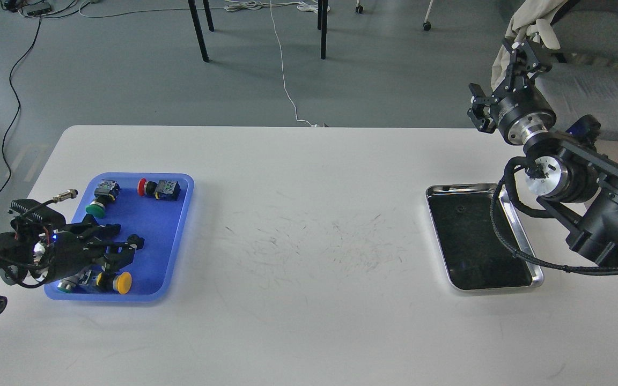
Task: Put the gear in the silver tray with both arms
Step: 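Close the left gripper on a black gear and lift it, then extend the left arm carrying the gear toward the silver tray, then hold the gear near the silver tray and open the left gripper, then retract the left arm back over the blue tray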
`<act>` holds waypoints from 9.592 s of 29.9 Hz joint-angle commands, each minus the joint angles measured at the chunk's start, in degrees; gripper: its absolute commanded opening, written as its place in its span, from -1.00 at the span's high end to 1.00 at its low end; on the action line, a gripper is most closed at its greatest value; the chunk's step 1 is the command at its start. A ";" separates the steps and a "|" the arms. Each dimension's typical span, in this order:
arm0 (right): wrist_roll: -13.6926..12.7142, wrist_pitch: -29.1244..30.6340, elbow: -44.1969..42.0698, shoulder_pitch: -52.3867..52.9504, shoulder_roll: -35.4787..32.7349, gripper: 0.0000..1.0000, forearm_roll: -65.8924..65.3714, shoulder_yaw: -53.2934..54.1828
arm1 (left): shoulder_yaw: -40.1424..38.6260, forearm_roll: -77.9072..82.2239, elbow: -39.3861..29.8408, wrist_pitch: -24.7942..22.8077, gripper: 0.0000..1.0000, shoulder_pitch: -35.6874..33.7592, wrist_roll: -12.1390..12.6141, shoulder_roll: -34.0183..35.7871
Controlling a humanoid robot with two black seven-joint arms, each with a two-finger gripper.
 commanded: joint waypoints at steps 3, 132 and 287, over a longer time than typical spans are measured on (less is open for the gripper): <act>0.00 0.00 0.01 0.11 0.02 -0.94 0.00 -0.09 | 0.10 0.01 2.41 -0.03 -0.20 0.00 0.03 -1.03; -0.61 -1.14 -2.45 3.19 -0.86 -0.94 -0.08 2.29 | 13.27 -3.77 10.41 -14.09 0.86 -27.25 0.03 -45.59; -0.88 -1.05 17.58 16.54 -9.74 -0.92 -22.93 -27.41 | -2.62 -72.40 24.99 -27.79 -0.97 -23.29 0.03 -26.43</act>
